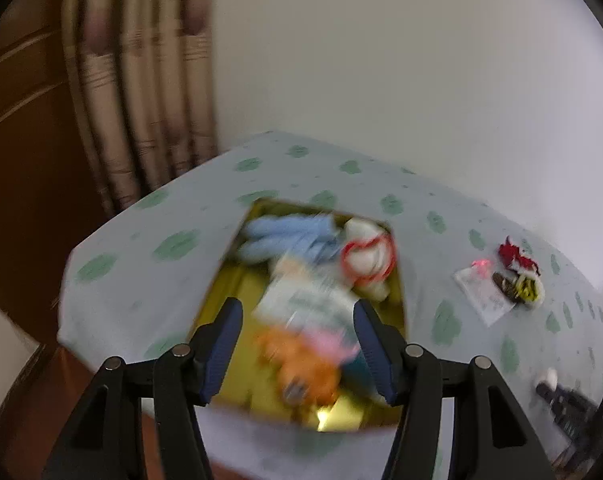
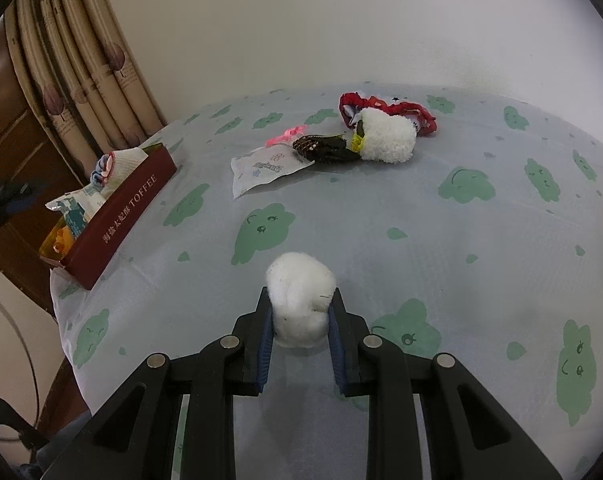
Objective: Organize soft objects
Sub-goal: 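Release the white glove into the gold tin with the left tool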
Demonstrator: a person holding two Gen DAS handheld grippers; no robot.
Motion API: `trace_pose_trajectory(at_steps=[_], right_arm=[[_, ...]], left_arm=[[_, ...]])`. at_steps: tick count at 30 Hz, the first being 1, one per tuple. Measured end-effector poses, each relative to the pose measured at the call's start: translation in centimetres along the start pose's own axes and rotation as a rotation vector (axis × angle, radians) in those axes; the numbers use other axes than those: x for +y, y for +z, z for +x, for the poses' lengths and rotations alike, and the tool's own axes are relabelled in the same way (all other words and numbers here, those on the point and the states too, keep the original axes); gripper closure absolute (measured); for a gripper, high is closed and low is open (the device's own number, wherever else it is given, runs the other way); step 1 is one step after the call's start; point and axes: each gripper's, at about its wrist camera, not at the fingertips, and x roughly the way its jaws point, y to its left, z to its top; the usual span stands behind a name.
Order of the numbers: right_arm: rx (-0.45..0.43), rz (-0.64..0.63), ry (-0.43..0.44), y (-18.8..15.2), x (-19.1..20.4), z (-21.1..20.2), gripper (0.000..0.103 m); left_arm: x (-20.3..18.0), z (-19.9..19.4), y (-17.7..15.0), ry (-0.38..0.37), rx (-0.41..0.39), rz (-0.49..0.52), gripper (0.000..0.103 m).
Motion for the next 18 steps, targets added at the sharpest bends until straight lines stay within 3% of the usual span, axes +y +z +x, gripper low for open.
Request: trace_pose_trajectory(at_steps=[4, 10, 18], right_arm=[[0.029, -0.019, -0.016, 0.1, 0.4, 0.3, 0.080], [0.008, -0.051, 0.056, 1.4, 4.2, -1.6, 0.080], [-0.017, -0.315, 0.283, 7.1, 20.0, -1.9, 0.080]], left_arm=[[2.4, -2.3, -4.3, 0.030, 0.007, -0.053, 0.044], [4.2, -3.5, -7.7, 0.118, 0.000, -0.036, 0.044], [6.1, -3.0, -7.3, 0.054, 0.054, -0.091, 0.044]])
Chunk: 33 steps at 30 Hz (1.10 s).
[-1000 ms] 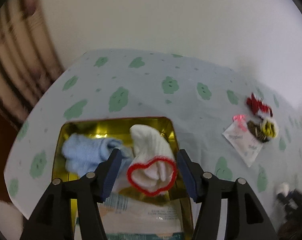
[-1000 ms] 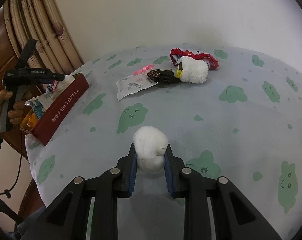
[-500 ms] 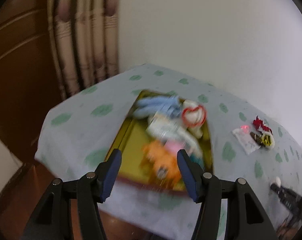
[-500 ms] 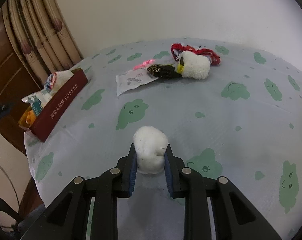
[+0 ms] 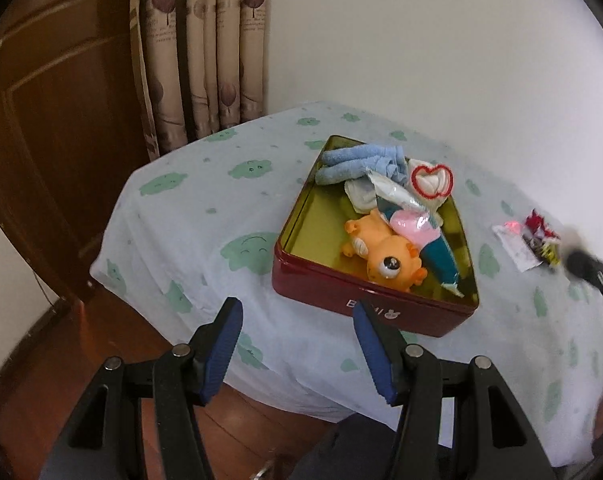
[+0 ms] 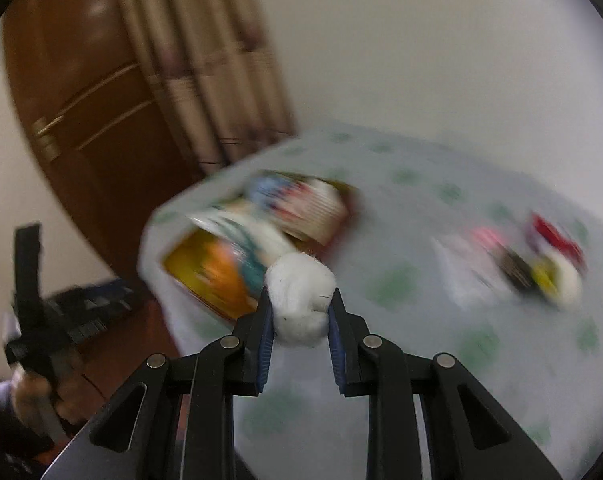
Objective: Organize soft objects
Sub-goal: 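Release the white glove into the gold tin with the left tool, then carry the white plush ball over the tin and release it with the right tool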
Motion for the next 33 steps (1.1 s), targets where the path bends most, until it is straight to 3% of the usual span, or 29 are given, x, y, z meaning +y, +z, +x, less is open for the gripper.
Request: trace_pose_trajectory(at_steps=[4, 10, 17, 23, 26, 28, 33], right_arm=[[0.024, -0.085, 0.112, 4.4, 5.9, 3.9, 0.080], [0.127, -0.191, 0.125, 8.9, 9.5, 11.6, 0.080], [0.247, -0.242, 0.038, 9.8, 9.6, 18.8, 0.079], [0.271, -0.177, 0.022, 9.4, 7.8, 21.0, 0.074], [0.251, -0.133, 0.070, 9.3, 7.4, 20.7, 0.059], [0.203, -0.101, 0.102, 9.4, 7.0, 19.8, 0.035], [0.097, -0.020, 0.132, 9.7, 5.3, 16.8, 0.034]], left_arm=[[2.1, -0.3, 0.8, 0.024, -0.015, -0.061, 0.044], [4.0, 0.7, 0.9, -0.005, 0.030, -0.135, 0.044], [3.0, 0.0, 1.0, 0.005, -0.014, -0.066, 0.044], [3.0, 0.4, 1.1, -0.007, 0.005, -0.069, 0.044], [3.5, 0.7, 1.0, -0.021, 0.023, -0.095, 0.044], [3.6, 0.7, 1.0, -0.018, 0.024, -0.101, 0.044], [3.0, 0.5, 1.0, -0.003, 0.006, -0.070, 0.044]])
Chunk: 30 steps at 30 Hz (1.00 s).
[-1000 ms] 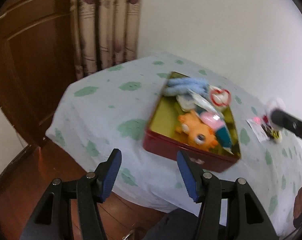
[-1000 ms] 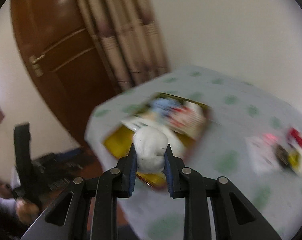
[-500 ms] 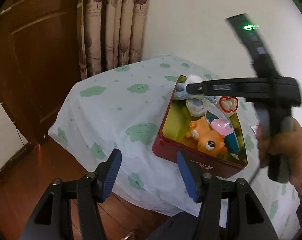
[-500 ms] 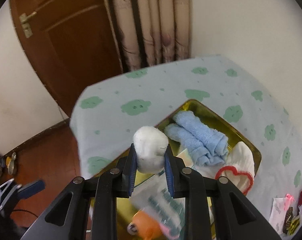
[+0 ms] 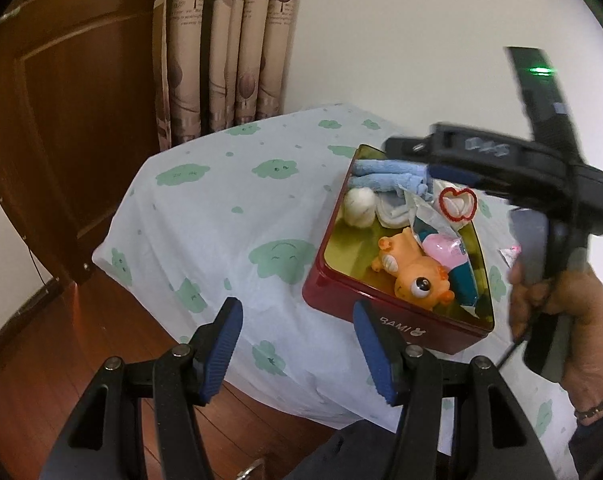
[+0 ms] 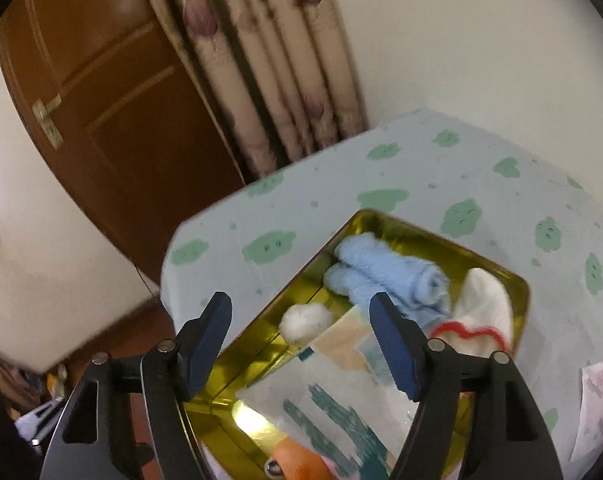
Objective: Organize soft objects
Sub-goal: 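Carry the white plush ball over the tin and release it with the right tool, then grasp the black-and-gold knit item with the left tool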
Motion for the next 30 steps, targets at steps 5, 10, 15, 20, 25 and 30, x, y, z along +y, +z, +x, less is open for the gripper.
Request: trace_pose_trajectory(at_steps=[5, 10, 15, 20, 25, 30], right_arm=[[-0.174, 0.076, -0.169, -5.2, -3.0, -7.2, 0.021], [-0.134, 0.090, -0.518, -14.2, -8.4, -12.8, 0.012], [-0.013, 0.249, -0.788, -21.8, -17.4, -18.9, 0.012], [0.047, 0.396, -0.918, -26.0, -24.1, -23.7, 0.008], [0.022, 0.558, -0.835, -27.4, -27.4, -25.6, 0.002], [0.039, 0.558, -0.813, -27.8, -27.7, -25.2, 0.000]], left_arm=[[-0.8, -0.4, -0.2, -0.003, -0.018, 0.038, 0.044], [-2.2, -0.7, -0.8, -0.014, -0.012, 0.085, 0.044], [-4.2, -0.9, -1.7, -0.014, -0.019, 0.157, 0.044], [-7.5, -0.7, -3.4, -0.029, -0.008, 0.291, 0.044], [-11.6, -0.1, -5.9, -0.101, 0.035, 0.447, 0.044], [-15.8, -0.1, -7.3, -0.215, 0.044, 0.585, 0.044]])
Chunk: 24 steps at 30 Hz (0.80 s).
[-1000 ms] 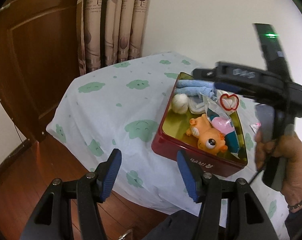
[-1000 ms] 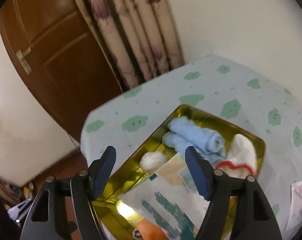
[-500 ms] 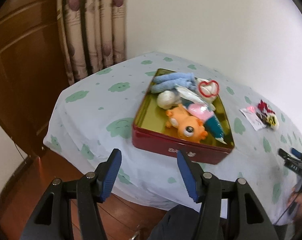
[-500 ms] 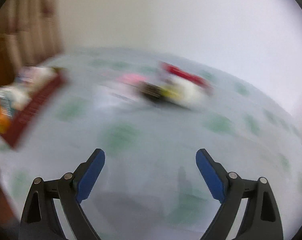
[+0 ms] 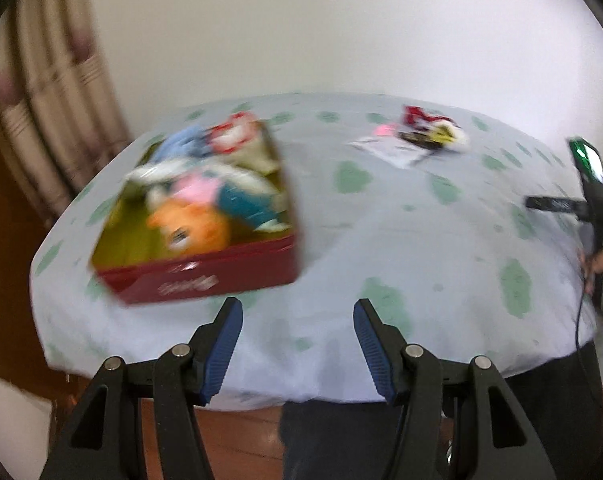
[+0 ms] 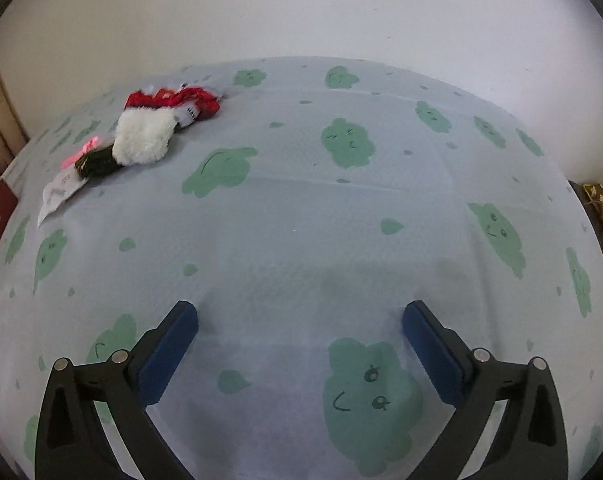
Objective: Organize soft objects
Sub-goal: 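Grasp the black-and-gold knit item with the left tool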
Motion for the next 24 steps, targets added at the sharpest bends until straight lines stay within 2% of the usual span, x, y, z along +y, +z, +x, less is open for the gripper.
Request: trace_pose_trajectory(at_steps=[3, 7, 10, 12, 16, 19, 24], right_arm=[[-0.004, -0.008, 0.015, -0.1, 0.2, 0.1, 0.000], [-0.016, 0.001, 0.038, -0.2, 0.2, -0.2, 0.000], [-0.029, 0.011, 0.056, -0.3, -0.1, -0.5, 0.000], [-0.039, 0.014, 0.071, -0.4, -0.1, -0.6, 0.000], [-0.060, 0.019, 0.102, -0.4, -0.4, -0.9, 0.000], [-0.077, 0.023, 0.127, -0.4, -0.7, -1.0, 0.000], [-0.103, 0.032, 0.162, -0.5, -1.0, -1.2, 0.000]], left_arm=[[-2.0, 1.0, 2.0, -0.068, 0.000, 0.043, 0.044], [-4.9, 3.7, 7.3, -0.194, 0.007, 0.117, 0.044], [-6.8, 6.1, 11.4, -0.257, 0.020, 0.157, 0.044], [-8.4, 7.6, 13.7, -0.250, 0.005, 0.206, 0.044], [-12.1, 11.1, 17.6, -0.242, 0.007, 0.387, 0.044], [-14.4, 13.5, 18.9, -0.226, 0.013, 0.538, 0.044], [-16.2, 17.0, 20.5, -0.248, 0.085, 0.680, 0.044]])
